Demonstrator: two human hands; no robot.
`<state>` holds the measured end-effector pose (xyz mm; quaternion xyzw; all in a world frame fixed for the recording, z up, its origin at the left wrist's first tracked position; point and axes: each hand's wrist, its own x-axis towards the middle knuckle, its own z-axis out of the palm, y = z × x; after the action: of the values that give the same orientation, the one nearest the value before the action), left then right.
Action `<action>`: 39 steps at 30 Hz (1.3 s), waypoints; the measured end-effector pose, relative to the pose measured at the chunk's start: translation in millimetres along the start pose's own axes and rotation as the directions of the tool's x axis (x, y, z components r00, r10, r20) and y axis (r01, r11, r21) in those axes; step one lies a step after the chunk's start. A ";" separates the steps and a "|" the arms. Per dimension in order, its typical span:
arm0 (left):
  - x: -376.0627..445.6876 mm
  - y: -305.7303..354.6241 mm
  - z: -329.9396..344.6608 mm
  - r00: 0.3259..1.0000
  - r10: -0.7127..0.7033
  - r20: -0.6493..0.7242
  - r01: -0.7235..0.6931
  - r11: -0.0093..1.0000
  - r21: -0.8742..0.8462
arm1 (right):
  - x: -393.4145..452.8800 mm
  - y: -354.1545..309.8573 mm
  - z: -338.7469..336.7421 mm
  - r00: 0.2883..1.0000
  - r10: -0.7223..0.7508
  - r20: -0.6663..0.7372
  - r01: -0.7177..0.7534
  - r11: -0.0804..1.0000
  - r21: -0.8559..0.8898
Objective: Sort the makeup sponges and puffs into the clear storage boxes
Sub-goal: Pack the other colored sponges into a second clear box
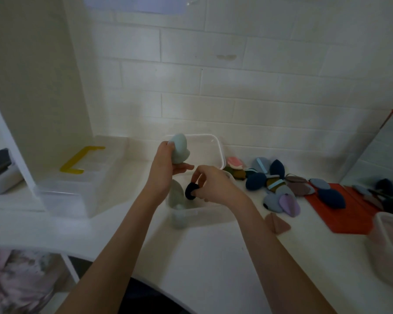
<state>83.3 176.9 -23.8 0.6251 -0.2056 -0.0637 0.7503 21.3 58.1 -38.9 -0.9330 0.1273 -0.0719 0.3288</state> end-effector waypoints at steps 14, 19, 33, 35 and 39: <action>-9.7 -7.3 7.0 0.993 0.045 0.108 -0.057 0.992 0.114 | -9.5 -5.9 -31.8 0.998 0.025 0.056 -0.047 0.898 0.437; -12.9 -3.7 4.2 0.982 0.077 0.172 -0.106 0.980 0.168 | -11.0 -8.4 -31.5 0.999 -0.008 0.046 -0.022 0.775 0.631; -11.2 -11.1 4.5 0.976 0.159 0.146 -0.188 0.959 0.210 | -11.3 -7.6 -28.7 0.980 -0.155 0.125 0.065 0.843 0.534; -8.3 -15.6 3.2 0.975 0.178 0.134 -0.208 0.944 0.255 | -12.1 -8.0 -32.0 0.981 -0.124 0.150 0.016 0.820 0.572; -8.8 -20.8 5.6 0.948 0.271 0.166 -0.317 0.847 0.427 | -7.6 -7.1 -29.2 0.996 0.013 -0.085 0.036 0.829 0.558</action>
<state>76.5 170.6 -45.1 0.7382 -0.3450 0.0700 0.5755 9.0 48.3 -12.2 -0.7928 0.1089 -0.1476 0.5812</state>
